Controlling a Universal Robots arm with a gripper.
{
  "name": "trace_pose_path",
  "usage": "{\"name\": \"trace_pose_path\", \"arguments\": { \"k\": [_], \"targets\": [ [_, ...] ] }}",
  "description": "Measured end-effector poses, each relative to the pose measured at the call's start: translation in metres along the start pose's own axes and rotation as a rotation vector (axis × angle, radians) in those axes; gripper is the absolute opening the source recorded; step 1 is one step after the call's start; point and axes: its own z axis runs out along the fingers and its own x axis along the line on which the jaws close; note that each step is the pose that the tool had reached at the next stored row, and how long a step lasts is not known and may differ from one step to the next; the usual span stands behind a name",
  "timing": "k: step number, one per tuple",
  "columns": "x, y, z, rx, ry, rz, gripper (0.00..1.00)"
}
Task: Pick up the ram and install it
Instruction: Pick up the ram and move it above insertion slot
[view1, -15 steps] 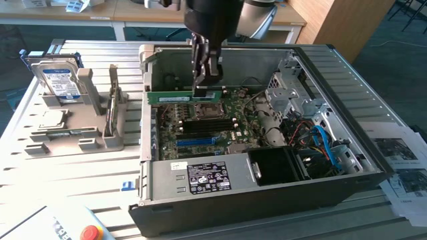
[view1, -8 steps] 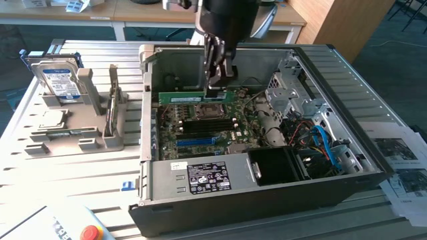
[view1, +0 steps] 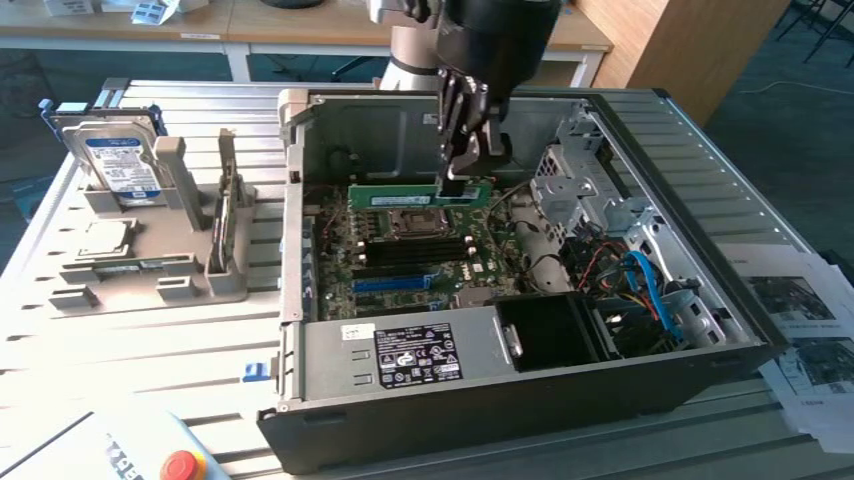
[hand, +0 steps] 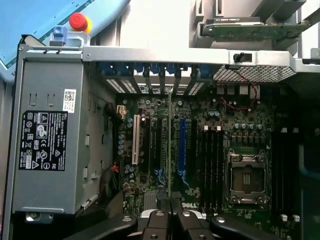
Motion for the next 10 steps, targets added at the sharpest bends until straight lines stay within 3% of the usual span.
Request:
{"name": "trace_pose_path", "arguments": {
  "k": [10],
  "targets": [
    [0.003, -0.026, -0.0018, -0.0016, -0.0002, 0.0, 0.12]
  ]
}}
